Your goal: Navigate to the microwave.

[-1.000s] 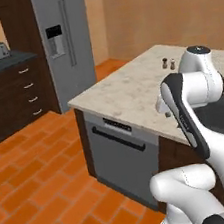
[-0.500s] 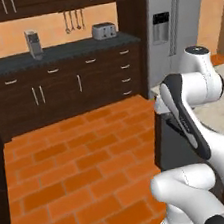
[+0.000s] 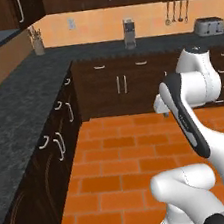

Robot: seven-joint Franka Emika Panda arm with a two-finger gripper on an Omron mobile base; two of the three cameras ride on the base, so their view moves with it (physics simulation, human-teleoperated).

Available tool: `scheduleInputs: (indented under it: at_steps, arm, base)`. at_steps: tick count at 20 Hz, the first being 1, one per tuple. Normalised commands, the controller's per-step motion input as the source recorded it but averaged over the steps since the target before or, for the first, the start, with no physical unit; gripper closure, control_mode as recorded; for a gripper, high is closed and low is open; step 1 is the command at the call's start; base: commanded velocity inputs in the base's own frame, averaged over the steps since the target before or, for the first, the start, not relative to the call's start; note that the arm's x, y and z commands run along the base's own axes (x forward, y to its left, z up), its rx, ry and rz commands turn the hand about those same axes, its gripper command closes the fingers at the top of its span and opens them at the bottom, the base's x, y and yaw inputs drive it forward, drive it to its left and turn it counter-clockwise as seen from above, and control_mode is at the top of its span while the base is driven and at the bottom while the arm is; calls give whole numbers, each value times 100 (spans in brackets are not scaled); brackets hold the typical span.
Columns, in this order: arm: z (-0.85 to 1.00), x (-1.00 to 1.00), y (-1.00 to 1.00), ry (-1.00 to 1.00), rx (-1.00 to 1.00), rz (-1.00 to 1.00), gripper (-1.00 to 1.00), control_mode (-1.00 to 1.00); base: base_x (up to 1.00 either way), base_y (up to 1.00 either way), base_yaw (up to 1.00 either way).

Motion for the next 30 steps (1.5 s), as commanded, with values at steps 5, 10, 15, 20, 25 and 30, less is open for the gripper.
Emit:
scheduleInputs:
  at_steps: [5,10,15,20,25,30]
  arm:
    - [0,0,0,0,0,0,-100,100]
    - [0,0,0,0,0,0,-100,100]
    - [0,0,0,0,0,0,-100,100]
    - [0,0,0,0,0,0,-100,100]
    - [0,0,0,0,0,0,-100,100]
    - [0,0,0,0,0,0,-100,100]
  base:
    - [70,0,75]
    - [75,-5,69]
    - [94,-39,52]
    - [71,-48,51]
    - [33,-11,64]
    - [30,1,65]
